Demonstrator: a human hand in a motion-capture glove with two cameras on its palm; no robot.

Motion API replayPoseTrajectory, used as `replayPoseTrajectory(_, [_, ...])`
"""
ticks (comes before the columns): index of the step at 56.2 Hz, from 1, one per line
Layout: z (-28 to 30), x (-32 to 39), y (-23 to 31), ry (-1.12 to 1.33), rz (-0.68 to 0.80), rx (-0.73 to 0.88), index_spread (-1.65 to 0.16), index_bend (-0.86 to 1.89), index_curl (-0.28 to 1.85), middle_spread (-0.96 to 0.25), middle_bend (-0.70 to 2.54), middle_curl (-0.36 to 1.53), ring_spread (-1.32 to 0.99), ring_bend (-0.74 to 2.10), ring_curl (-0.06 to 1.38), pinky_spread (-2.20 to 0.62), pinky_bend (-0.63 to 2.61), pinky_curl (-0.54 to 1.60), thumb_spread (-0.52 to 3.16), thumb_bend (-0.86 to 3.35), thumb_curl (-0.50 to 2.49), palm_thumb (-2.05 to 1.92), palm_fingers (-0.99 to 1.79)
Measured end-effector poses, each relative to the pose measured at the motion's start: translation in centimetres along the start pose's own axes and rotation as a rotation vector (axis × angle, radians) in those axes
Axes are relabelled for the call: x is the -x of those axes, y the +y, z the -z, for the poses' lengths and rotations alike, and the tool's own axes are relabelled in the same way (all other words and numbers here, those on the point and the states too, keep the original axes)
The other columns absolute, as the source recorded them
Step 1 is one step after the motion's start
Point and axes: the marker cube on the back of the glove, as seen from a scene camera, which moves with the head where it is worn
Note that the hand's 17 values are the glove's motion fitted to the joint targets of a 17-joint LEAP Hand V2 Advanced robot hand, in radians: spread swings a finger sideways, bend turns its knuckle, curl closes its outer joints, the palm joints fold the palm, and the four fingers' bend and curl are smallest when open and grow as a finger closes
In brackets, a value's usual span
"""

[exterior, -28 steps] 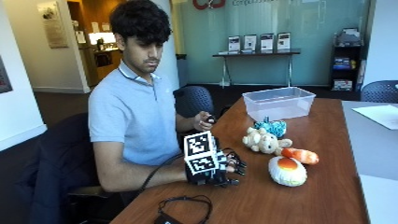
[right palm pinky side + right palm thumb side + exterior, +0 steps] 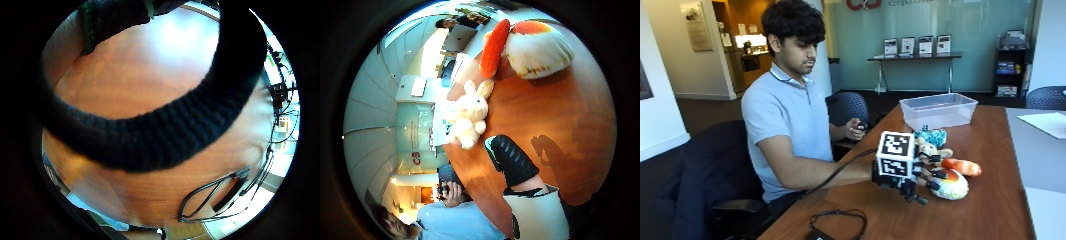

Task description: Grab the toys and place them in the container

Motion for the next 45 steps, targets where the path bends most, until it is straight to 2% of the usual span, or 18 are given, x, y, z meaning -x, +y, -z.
replayPoseTrajectory(10, [-1.0, 1.3, -4.9, 0.044, -0.060, 0.046, -0.26, 0.02, 0.10, 0.01, 0.12, 0.16, -0.02, 0.17, 0.13, 0.06, 0.95, 0.36, 1.28, -0.01, 0.22, 0.02, -0.35])
replayPoseTrajectory(19, [-2.3, 1.7, -6.9, 0.072, -0.085, 0.054, -0.26, 0.00, 0.07, 0.03, 0.15, 0.19, -0.01, 0.19, 0.17, 0.06, 0.95, 0.36, 1.27, -0.01, 0.26, 0.04, -0.34])
replayPoseTrajectory(23, [-2.5, 1.4, -7.3, 0.058, -0.062, 0.008, -0.26, -0.02, 0.05, 0.04, 0.18, 0.21, -0.01, 0.23, 0.19, 0.05, 0.93, 0.35, 1.31, 0.03, 0.28, 0.11, -0.28])
replayPoseTrajectory(29, [-1.7, 0.9, -7.3, -0.011, -0.033, -0.135, -0.23, 0.01, 0.03, 0.04, 0.24, 0.25, -0.02, 0.41, 0.24, -0.04, 1.01, 0.37, 1.46, 0.14, 0.31, 0.28, -0.01])
replayPoseTrajectory(31, [-1.1, 0.7, -7.1, -0.022, -0.035, -0.180, -0.21, 0.05, 0.03, 0.03, 0.25, 0.26, -0.03, 0.49, 0.26, -0.09, 1.05, 0.37, 1.52, 0.19, 0.33, 0.35, 0.12])
replayPoseTrajectory(32, [-0.8, 0.6, -7.0, -0.025, -0.038, -0.197, -0.19, 0.09, 0.04, 0.03, 0.27, 0.27, -0.05, 0.55, 0.27, -0.13, 1.08, 0.38, 1.55, 0.22, 0.34, 0.40, 0.27])
replayPoseTrajectory(35, [0.3, 0.2, -6.6, -0.027, -0.047, -0.233, -0.17, 0.12, 0.05, 0.03, 0.28, 0.27, -0.08, 0.63, 0.28, -0.18, 1.09, 0.36, 1.60, 0.28, 0.37, 0.49, 0.40])
replayPoseTrajectory(37, [1.1, 0.0, -6.4, -0.022, -0.055, -0.250, -0.15, 0.18, 0.06, 0.02, 0.32, 0.29, -0.10, 0.70, 0.31, -0.22, 1.09, 0.36, 1.61, 0.33, 0.40, 0.56, 0.59])
replayPoseTrajectory(38, [1.6, -0.1, -6.2, -0.017, -0.060, -0.257, -0.15, 0.17, 0.07, 0.02, 0.31, 0.29, -0.11, 0.71, 0.31, -0.23, 1.09, 0.36, 1.61, 0.34, 0.40, 0.57, 0.56])
replayPoseTrajectory(39, [2.1, -0.1, -6.1, -0.010, -0.065, -0.263, -0.15, 0.19, 0.08, 0.02, 0.32, 0.30, -0.12, 0.75, 0.34, -0.24, 1.10, 0.38, 1.60, 0.35, 0.42, 0.61, 0.66])
replayPoseTrajectory(45, [5.4, -0.1, -5.3, 0.038, -0.070, -0.317, -0.13, 0.23, 0.13, 0.01, 0.35, 0.33, -0.16, 0.83, 0.38, -0.30, 1.07, 0.38, 1.54, 0.39, 0.48, 0.72, 0.82])
